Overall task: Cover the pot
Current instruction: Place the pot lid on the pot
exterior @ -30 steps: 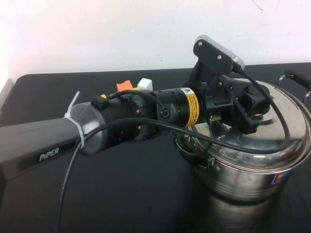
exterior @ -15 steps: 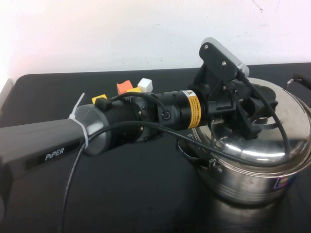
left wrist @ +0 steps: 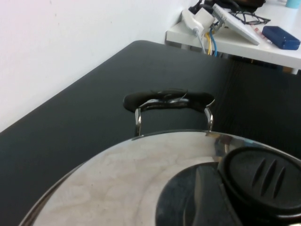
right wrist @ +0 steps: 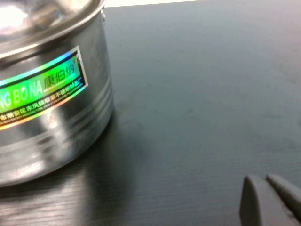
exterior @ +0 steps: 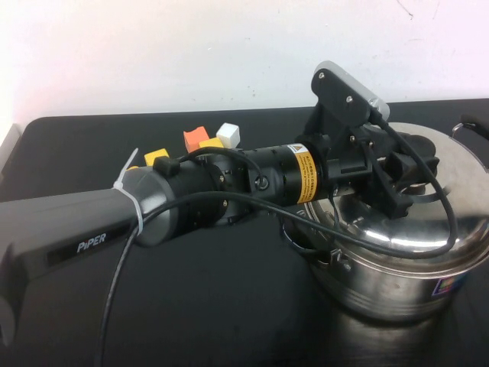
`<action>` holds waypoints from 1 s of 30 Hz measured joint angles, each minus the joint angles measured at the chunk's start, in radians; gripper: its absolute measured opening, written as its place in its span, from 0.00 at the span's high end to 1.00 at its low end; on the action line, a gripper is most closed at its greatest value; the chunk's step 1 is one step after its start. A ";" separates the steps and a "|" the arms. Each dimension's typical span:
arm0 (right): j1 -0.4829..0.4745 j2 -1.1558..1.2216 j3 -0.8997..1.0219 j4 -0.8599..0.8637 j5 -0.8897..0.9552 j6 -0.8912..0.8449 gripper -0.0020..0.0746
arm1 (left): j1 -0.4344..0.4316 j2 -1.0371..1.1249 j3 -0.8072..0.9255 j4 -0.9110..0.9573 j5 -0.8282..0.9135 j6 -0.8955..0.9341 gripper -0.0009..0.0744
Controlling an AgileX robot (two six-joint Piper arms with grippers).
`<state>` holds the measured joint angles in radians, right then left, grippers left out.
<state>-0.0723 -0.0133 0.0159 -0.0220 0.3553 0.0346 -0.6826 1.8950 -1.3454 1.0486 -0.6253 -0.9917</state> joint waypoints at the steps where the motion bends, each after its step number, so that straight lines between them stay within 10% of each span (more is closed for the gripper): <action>1: 0.000 0.000 0.000 0.000 0.000 0.000 0.98 | 0.000 0.002 0.000 -0.001 0.000 0.000 0.55; 30: 0.000 0.000 0.000 0.000 0.000 0.000 0.98 | 0.000 0.002 0.038 -0.041 -0.025 0.058 0.55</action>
<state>-0.0723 -0.0133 0.0159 -0.0220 0.3553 0.0346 -0.6826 1.8974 -1.3074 1.0078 -0.6499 -0.9337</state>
